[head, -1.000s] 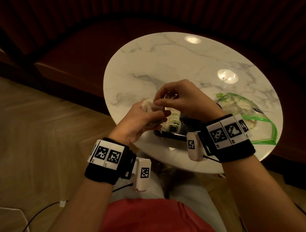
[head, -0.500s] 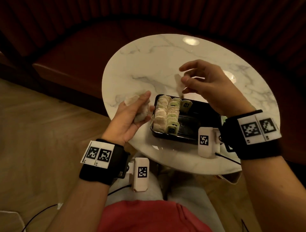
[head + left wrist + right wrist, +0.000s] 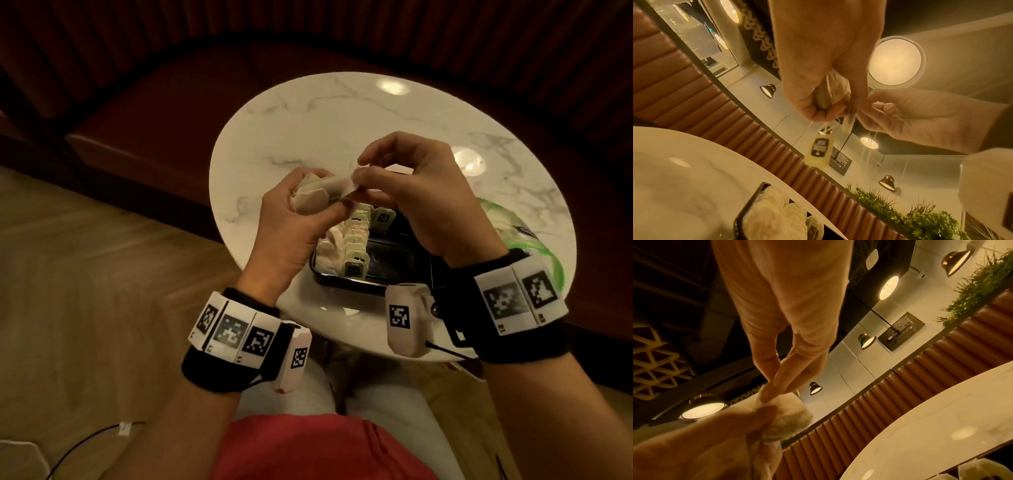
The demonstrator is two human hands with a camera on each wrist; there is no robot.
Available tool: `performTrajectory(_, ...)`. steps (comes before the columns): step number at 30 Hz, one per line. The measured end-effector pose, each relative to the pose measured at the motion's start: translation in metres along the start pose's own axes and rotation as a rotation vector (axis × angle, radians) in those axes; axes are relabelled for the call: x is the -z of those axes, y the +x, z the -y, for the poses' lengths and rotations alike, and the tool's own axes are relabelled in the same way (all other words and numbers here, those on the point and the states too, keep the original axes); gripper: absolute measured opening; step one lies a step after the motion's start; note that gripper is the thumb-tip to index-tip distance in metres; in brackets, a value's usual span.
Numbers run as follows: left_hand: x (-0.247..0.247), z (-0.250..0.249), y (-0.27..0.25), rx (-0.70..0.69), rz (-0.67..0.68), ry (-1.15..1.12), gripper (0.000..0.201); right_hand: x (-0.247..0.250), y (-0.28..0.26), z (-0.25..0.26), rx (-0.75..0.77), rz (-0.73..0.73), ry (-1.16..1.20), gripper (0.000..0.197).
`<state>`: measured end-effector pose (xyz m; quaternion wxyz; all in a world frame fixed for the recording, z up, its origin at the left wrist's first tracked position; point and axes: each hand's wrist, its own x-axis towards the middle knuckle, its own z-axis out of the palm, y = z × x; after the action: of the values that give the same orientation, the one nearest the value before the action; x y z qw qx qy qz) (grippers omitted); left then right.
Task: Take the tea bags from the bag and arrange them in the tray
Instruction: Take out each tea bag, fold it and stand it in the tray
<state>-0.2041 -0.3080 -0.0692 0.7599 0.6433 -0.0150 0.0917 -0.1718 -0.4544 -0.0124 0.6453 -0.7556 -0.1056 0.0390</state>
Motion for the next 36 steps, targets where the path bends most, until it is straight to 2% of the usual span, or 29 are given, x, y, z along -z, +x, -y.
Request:
performTrajectory(4, 0.006, 0.001, 0.001, 0.016, 0.020, 0.000, 0.022, 0.005, -0.004, 0.002, 0.055, 0.105, -0.093, 0.012)
performTrajectory(7, 0.009, 0.004, 0.003, 0.056, 0.053, 0.017, 0.022, 0.016, -0.003, 0.006, 0.109, 0.303, -0.384, 0.020)
performTrajectory(9, 0.009, 0.008, 0.004, 0.079, 0.058, 0.033, 0.023, 0.020, -0.001, 0.004, 0.135, 0.370, -0.554, 0.023)
performTrajectory(12, 0.007, 0.011, 0.003, 0.104, 0.070, 0.025, 0.021, 0.021, 0.003, -0.002, 0.184, 0.327, -0.621, 0.017)
performTrajectory(16, 0.008, 0.013, 0.001, 0.127, 0.094, 0.019, 0.019, 0.022, 0.006, -0.009, 0.169, 0.225, -0.596, 0.009)
performTrajectory(19, 0.010, 0.016, 0.001, 0.150, 0.115, 0.002, 0.031, 0.022, 0.006, -0.012, 0.154, 0.163, -0.517, 0.008)
performTrajectory(23, 0.009, 0.020, 0.002, 0.158, 0.105, -0.019, 0.029, 0.023, 0.001, -0.016, 0.064, 0.089, -0.307, 0.011)
performTrajectory(26, 0.008, 0.022, 0.003, 0.215, 0.050, -0.074, 0.030, 0.023, -0.007, -0.021, -0.020, 0.055, -0.137, 0.014)
performTrajectory(32, 0.005, 0.022, 0.004, 0.303, 0.009, -0.152, 0.016, 0.018, -0.019, -0.035, -0.142, -0.029, 0.162, 0.006)
performTrajectory(36, 0.003, 0.021, 0.002, 0.298, 0.042, -0.193, 0.037, 0.017, -0.023, -0.043, -0.161, -0.064, 0.339, 0.010)
